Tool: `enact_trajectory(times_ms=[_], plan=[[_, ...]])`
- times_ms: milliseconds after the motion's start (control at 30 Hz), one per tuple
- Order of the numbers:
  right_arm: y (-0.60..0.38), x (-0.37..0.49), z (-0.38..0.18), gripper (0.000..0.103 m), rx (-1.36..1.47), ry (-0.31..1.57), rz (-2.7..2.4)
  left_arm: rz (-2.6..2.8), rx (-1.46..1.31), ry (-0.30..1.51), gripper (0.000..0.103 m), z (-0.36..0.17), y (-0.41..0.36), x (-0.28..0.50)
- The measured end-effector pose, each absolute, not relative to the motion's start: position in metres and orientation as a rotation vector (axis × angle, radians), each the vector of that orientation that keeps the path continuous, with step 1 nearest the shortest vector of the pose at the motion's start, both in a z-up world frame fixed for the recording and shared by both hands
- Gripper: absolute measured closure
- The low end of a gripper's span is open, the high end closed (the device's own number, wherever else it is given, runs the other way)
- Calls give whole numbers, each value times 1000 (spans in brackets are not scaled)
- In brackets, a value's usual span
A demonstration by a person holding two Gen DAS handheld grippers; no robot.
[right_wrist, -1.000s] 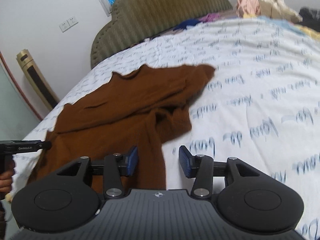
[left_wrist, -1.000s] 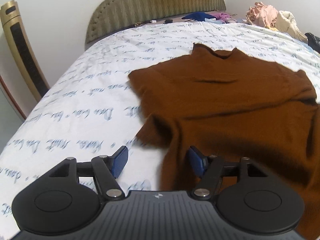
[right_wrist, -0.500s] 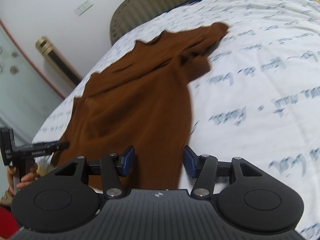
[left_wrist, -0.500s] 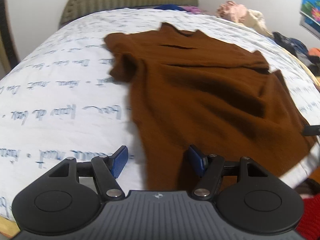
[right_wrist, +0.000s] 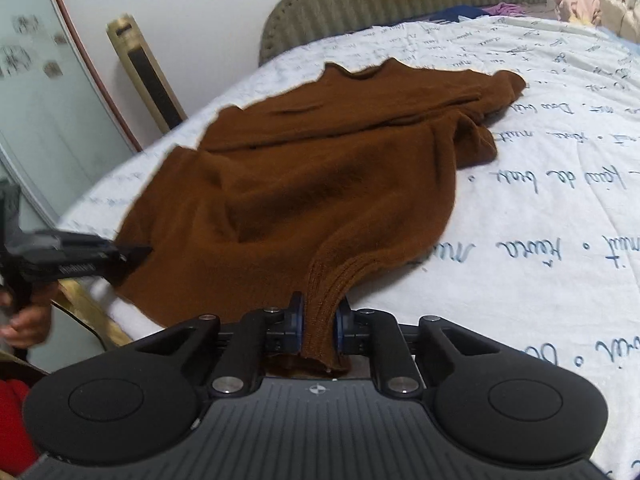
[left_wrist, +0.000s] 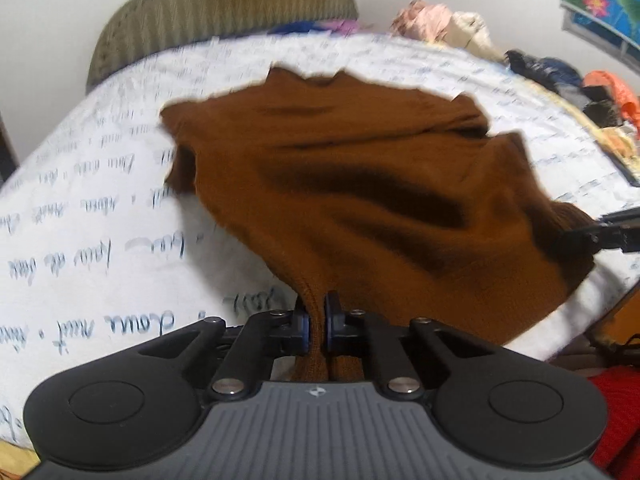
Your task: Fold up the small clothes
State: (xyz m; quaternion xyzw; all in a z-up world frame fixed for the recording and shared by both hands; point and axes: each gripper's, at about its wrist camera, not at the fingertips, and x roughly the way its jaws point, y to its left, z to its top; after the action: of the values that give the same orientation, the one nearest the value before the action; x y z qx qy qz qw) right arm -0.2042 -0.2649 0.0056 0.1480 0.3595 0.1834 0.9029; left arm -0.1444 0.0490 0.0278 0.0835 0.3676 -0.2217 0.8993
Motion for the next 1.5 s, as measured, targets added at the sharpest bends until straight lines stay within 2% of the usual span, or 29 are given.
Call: enact_trajectory(times_ms=[267,467,933,1133,1500], plan=[[-281,-219,62,84,344,585,470,-533,105,580,97,91,69,-173],[-298,-226,85,84,378,510,475,-510,75,565,97,101,78,-165],[-316,-146,75,85,490,461,337,-306,116,621,97,111,49,-69],[-307,-112,71,84,428,448,226,-230,146,676,97,101,29,-31],[-308,-65,54,85,495,476,172,-182,173,730,97,87,14,9]])
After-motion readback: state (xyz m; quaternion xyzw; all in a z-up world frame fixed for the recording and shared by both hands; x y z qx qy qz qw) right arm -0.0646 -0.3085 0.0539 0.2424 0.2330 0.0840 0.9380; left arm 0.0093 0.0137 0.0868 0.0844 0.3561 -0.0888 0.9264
